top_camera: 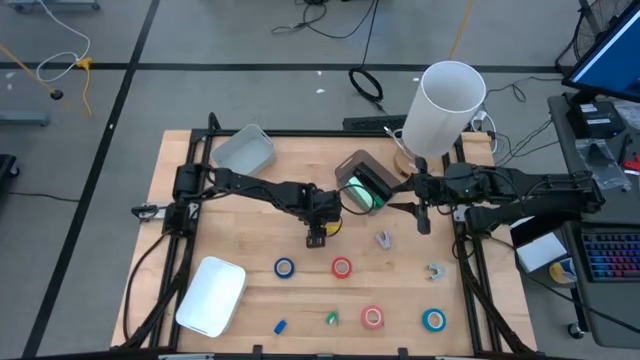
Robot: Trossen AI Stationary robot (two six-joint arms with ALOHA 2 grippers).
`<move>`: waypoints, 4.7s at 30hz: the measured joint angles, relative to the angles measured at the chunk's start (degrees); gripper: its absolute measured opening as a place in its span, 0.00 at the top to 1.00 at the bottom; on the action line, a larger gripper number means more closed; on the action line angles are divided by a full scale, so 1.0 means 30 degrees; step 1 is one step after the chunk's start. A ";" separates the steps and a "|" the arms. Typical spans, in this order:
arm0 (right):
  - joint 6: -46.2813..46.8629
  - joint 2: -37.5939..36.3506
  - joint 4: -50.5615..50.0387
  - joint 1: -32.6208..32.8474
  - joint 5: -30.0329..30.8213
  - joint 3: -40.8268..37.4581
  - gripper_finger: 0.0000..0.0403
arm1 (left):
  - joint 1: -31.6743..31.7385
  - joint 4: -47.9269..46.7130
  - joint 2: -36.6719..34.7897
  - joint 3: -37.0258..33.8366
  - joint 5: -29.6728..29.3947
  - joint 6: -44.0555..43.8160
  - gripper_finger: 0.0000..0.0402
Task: Pick and place Stapler, Stapler remover, tape
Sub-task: Put the small yellow stapler into the black bin
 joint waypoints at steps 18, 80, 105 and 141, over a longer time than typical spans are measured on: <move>0.0007 0.0000 0.0023 -0.0029 0.0524 0.0000 0.61 | -0.0207 0.0060 0.0886 0.0029 0.0655 -0.1836 0.71; -0.0495 0.5387 0.4087 0.0007 -0.0493 0.0007 1.00 | -0.0474 0.9087 -0.5692 0.0007 0.2032 -0.8823 0.80; -0.4156 0.1631 0.1430 0.1439 -0.1630 0.0007 0.94 | 0.0704 1.0340 -0.5693 0.0007 0.7083 -0.8776 0.80; -1.0071 0.6784 0.6874 0.2674 -0.1609 0.0000 0.54 | -0.0597 0.7659 -0.5693 0.0007 0.6637 -1.0625 0.79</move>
